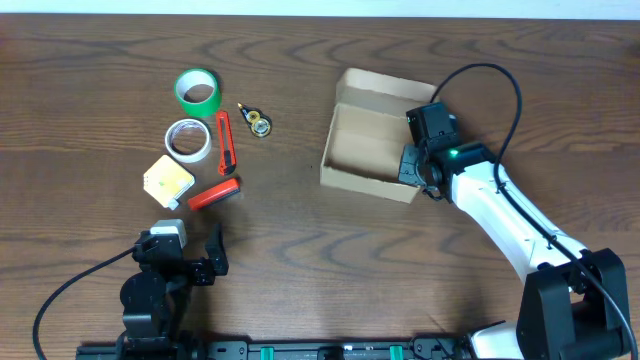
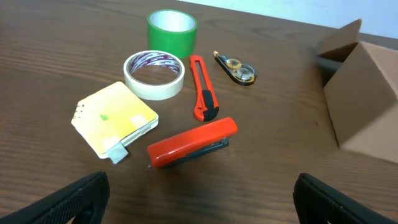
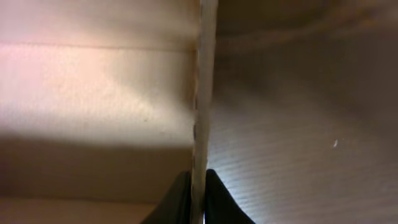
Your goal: Pack container
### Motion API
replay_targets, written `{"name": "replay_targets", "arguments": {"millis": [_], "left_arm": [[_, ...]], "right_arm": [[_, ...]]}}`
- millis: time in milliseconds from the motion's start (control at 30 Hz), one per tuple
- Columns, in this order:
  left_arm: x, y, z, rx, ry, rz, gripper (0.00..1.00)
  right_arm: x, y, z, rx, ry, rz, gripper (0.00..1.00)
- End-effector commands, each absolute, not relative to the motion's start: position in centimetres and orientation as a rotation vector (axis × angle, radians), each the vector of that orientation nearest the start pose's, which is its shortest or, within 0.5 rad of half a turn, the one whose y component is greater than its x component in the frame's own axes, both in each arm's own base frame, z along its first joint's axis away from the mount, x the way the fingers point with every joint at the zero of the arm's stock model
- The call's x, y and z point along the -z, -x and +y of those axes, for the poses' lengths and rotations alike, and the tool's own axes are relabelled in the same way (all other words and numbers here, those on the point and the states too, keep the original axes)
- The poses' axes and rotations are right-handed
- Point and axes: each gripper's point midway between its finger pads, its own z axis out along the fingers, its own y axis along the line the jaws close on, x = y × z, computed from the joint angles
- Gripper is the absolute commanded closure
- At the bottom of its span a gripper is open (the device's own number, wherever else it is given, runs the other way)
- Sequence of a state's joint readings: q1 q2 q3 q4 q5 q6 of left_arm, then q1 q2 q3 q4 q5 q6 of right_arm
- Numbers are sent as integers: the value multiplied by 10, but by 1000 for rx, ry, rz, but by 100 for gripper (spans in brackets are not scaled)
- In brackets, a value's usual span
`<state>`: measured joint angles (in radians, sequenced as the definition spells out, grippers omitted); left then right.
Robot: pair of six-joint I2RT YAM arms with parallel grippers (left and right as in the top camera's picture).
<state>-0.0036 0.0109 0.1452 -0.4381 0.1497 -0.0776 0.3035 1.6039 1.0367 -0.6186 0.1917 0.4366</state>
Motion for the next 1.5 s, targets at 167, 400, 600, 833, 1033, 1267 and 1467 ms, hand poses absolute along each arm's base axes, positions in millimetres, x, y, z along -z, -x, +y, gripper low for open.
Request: {"name": "replay_targets", "arguments": {"millis": [167,400,600,833,1033,1267,1467], "left_arm": [[-128,-224,-25,187,-34,1888,5],[-128,-224,-25,187,-34,1888,5],[-128,-224,-25,187,-34,1888,5],[-128,-224,-25,187,-34,1887,5],[-128,-224,-25,187,-34,1887,5],[-128,-224,-25,187,-34,1888,5],[-128,-224,-25,187,-34,1888,5]], "right_arm": [[-74,-359,72,133,98,2689,94],[-77,-367,81,66,100,2656,91],[-77,-365,89,-10,54,2668,44],[-108,-363,93,-91,-41,2622,31],[-181,-346,96,-191,-28,2508,28],[-238,-282,90,-303,4,2439,26],[-251,-217,70,-299,5,2456,25]]}}
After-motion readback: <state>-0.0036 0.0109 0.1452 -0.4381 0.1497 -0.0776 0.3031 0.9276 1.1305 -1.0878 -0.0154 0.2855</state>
